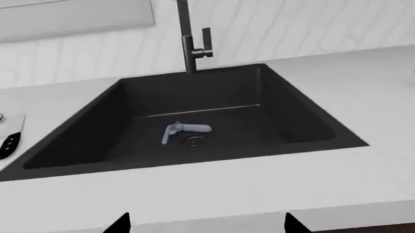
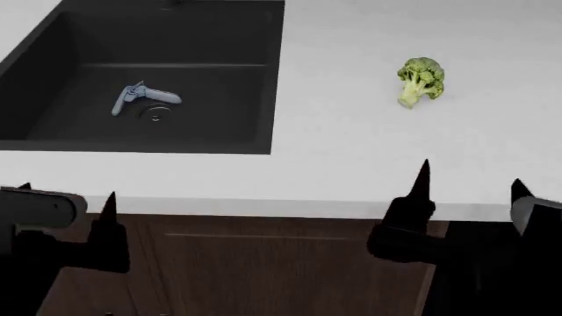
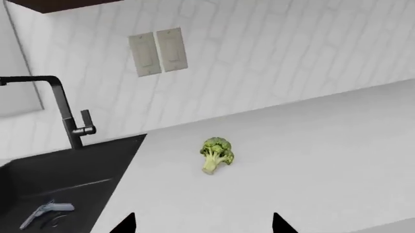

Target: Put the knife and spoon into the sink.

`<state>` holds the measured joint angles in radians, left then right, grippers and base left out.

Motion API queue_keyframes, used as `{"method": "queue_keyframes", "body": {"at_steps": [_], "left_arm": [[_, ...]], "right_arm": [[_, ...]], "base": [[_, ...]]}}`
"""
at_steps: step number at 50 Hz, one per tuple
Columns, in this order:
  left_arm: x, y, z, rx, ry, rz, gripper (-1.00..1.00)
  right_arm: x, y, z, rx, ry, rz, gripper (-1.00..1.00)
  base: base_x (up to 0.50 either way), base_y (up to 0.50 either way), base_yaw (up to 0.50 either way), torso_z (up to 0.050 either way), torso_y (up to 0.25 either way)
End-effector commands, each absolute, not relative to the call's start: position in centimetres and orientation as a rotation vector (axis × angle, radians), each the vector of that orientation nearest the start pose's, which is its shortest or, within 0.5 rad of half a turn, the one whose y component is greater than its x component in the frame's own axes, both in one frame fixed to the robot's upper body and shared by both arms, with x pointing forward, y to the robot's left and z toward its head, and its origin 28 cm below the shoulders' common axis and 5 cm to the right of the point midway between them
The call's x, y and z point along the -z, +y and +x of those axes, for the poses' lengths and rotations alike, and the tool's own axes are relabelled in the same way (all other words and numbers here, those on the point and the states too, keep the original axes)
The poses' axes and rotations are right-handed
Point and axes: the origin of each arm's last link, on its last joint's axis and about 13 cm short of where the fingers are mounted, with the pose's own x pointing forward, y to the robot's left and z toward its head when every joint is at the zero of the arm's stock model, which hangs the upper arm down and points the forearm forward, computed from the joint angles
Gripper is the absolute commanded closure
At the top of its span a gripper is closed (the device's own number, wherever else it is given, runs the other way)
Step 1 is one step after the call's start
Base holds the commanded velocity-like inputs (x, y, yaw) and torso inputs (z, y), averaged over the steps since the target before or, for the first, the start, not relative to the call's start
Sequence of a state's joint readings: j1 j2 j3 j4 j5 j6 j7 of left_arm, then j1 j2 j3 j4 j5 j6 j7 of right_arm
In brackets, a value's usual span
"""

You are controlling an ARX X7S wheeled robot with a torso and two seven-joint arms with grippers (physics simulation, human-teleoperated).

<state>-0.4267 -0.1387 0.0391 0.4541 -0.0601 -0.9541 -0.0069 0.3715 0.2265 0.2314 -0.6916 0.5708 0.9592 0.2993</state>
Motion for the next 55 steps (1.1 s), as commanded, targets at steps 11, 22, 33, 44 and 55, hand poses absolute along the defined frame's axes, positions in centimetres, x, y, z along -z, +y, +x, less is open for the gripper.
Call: {"method": "queue_keyframes", "body": {"at_steps": [11,22,33,44,55], "left_arm": [[-27.9,26.6,32.1,-0.098,0.196,0.006,-1.0],[-30.3,28.0,32.0,-0.153,0.226,-0.004,-1.0],[-30.3,28.2,32.0,-0.166,0.23,0.001,-1.0],[-30.3,28.3,31.9,-0.184,0.236,0.027,-1.0],[-30.1,28.4,32.1,-0.192,0.24,0.035,-1.0]], "right_arm": [[-28.7,-18.6,21.0,0.342,-0.148,0.204,-1.0],[-29.8,-19.5,21.5,0.353,-0.153,0.231,-1.0],[-29.5,-19.7,21.5,0.303,-0.19,0.259,-1.0],[-29.2,-19.6,21.6,0.298,-0.181,0.274,-1.0],[-29.3,-19.5,21.7,0.291,-0.184,0.276,-1.0]], "base": [[0.0,0.0,0.0,0.0,0.0],[0.0,0.0,0.0,0.0,0.0],[0.36,-0.01,0.0,0.0,0.0],[0.45,0.28,0.0,0.0,0.0],[0.27,0.49,0.0,0.0,0.0]]}}
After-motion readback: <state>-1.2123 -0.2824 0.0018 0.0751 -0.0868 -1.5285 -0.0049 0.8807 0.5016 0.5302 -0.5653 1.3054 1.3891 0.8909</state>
